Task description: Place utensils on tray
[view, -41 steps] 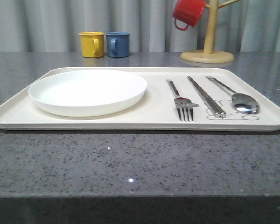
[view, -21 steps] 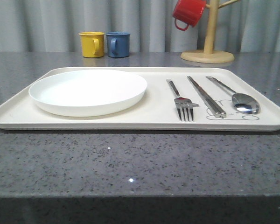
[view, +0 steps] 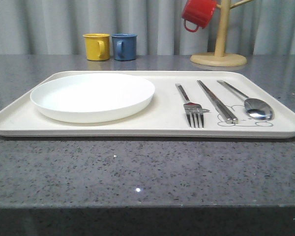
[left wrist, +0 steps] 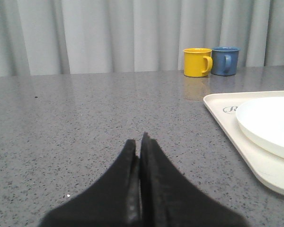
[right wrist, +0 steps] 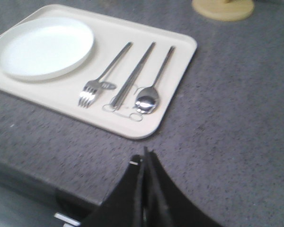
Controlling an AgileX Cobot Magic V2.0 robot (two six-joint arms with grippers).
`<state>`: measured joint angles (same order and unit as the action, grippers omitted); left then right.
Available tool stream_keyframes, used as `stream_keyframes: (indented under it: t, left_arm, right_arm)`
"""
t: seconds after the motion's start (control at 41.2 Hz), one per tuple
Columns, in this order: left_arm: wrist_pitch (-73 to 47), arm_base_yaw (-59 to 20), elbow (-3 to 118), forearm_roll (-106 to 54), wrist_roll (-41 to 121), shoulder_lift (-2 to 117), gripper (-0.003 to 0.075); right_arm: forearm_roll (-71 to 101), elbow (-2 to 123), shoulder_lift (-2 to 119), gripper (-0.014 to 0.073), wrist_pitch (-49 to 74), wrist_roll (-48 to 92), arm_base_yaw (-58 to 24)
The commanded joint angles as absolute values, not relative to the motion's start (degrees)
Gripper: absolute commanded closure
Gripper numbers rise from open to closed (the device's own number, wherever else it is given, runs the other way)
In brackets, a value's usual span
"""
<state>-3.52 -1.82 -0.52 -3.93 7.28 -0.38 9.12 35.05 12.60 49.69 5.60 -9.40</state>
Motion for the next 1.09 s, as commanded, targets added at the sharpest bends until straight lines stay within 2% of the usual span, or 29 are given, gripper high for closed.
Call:
stream_keyframes:
  t: [0.0, 0.243, 0.51, 1.068]
  left_arm:
    - [1.4, -2.1, -0.4, -4.0, 7.2, -1.7, 0.0738]
    - [1.4, -2.1, -0.4, -4.0, 7.2, -1.7, 0.0738]
    - [1.4, -2.1, -0.4, -4.0, 7.2, -1.7, 0.0738]
    - [1.4, -2.1, -0.4, -4.0, 7.2, -1.6, 0.0738]
  right_arm:
    - [8.8, 28.9, 10.9, 0.0662, 34.8, 6.1, -5.6]
    - [9.4, 9.1, 3.1, 0.0662, 10.6, 6.1, -0.7]
    - [9.4, -1.6, -1.5, 0.0662, -2.2, 6.1, -0.3]
    - [7.5, -1.5, -1.5, 0.0662, -3.4, 3.8, -0.3]
